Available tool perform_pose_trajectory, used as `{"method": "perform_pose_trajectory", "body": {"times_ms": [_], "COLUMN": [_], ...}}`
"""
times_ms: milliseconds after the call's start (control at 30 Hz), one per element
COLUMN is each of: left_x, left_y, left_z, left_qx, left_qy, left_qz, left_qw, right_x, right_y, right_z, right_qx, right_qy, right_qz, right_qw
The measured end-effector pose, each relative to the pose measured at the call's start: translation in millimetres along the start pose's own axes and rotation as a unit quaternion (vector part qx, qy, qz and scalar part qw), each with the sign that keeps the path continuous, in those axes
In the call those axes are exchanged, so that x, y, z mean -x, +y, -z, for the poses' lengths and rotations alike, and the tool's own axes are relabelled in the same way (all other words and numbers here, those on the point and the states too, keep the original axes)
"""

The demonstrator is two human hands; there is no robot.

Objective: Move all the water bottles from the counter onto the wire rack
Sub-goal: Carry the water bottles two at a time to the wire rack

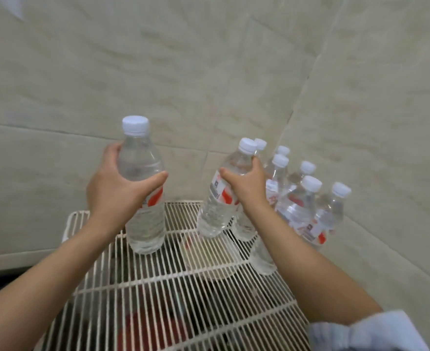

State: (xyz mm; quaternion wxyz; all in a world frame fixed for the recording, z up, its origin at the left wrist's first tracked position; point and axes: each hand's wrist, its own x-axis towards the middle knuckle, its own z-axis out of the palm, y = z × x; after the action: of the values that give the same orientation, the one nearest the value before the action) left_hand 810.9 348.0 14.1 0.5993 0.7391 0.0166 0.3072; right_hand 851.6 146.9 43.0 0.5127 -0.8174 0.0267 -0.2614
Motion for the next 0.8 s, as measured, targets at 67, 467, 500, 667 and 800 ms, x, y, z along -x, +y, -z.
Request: {"method": "perform_pose_trajectory", "body": {"times_ms": [67, 467, 500, 667, 800], "left_x": [-13, -42, -44, -39, -36], "left_y": [-7, -11, -9, -12, -12], "left_z": [-9, -100, -106, -129, -136], "left_qx": [-0.017, -0.058, -0.061, -0.095, -0.128], "left_qy": [0.002, -0.054, -0.060, -0.078, -0.069], "left_qz": [-0.004, -0.012, -0.013, -0.013, -0.013], "left_qw": [1.000, 0.997, 0.996, 0.992, 0.989], "right_x": [-23, -73, -75, -74, -49], "right_y": [9, 32, 30, 11, -3], "right_z": [-15, -27, -25, -20, -9], "right_qx": [0.003, 0.006, 0.003, -0.027, -0.030], "right_qy": [-0.001, -0.046, -0.057, -0.064, -0.013], "right_qz": [-0.024, -0.051, -0.056, -0.094, -0.048], "right_qw": [1.000, 0.998, 0.997, 0.993, 0.998]}}
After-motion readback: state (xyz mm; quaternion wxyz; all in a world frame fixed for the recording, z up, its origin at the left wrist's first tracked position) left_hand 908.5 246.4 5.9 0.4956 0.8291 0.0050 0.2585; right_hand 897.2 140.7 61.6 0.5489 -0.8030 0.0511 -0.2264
